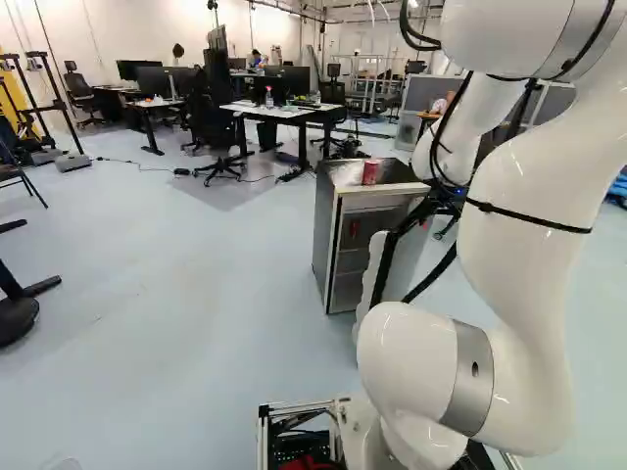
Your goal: Grab a drink from the fridge
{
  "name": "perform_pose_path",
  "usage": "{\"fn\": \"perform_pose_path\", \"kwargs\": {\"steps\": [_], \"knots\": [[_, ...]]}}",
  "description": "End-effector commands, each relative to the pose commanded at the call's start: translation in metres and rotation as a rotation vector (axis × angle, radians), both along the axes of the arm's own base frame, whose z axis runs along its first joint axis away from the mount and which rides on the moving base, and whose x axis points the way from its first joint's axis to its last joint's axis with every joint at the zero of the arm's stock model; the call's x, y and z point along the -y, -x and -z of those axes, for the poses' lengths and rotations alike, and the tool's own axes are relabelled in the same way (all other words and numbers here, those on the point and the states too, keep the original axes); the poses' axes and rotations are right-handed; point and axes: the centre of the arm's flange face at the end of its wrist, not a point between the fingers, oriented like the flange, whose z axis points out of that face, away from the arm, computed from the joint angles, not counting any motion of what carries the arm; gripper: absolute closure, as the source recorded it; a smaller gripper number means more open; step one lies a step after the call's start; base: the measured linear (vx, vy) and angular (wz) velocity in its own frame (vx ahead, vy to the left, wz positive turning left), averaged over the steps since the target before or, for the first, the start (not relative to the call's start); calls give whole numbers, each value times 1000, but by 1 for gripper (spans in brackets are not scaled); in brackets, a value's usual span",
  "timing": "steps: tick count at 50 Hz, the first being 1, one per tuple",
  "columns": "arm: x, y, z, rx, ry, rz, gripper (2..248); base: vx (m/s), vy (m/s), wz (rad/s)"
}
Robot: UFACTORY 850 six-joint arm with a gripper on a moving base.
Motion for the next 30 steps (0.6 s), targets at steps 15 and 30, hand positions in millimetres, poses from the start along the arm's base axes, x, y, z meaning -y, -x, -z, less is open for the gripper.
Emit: {"fn": "perform_pose_path", "kwargs": {"steps": [15,30], "knots": [[-3,-10,11,-21,0,-29,3,0,0,0],[-5,-22,31,-51,-7,-57,3,0,0,0]]}}
